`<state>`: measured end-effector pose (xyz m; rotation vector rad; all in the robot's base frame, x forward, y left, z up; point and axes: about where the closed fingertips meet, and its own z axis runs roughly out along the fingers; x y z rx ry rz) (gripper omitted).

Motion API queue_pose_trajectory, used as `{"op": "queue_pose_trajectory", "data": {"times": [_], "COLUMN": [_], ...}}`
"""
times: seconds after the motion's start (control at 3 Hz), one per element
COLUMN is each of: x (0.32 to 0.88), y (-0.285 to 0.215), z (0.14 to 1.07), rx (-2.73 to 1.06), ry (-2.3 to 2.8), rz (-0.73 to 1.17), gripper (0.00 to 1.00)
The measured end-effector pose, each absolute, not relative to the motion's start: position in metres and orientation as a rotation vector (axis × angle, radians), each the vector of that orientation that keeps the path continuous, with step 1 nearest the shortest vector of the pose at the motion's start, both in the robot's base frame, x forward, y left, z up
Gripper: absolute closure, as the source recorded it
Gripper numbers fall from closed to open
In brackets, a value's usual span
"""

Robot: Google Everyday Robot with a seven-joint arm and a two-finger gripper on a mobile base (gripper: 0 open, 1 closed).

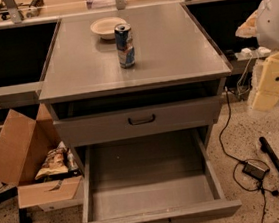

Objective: Place redbull can into middle drawer

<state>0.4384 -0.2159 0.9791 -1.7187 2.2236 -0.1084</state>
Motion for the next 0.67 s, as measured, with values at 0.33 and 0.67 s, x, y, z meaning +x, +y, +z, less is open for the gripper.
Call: {"op": "queue_pose_trajectory", "data": {"times": [0.33,0.67], "x": [0.4384,0.4424], "y": [-0.2159,-0.2168], "z": [0.9791,0.9791], "rx": [-1.719,-1.692], "ry": [2.224,2.206], "rz": [-0.108,-0.125], "gripper": [0.00,0.00]}}
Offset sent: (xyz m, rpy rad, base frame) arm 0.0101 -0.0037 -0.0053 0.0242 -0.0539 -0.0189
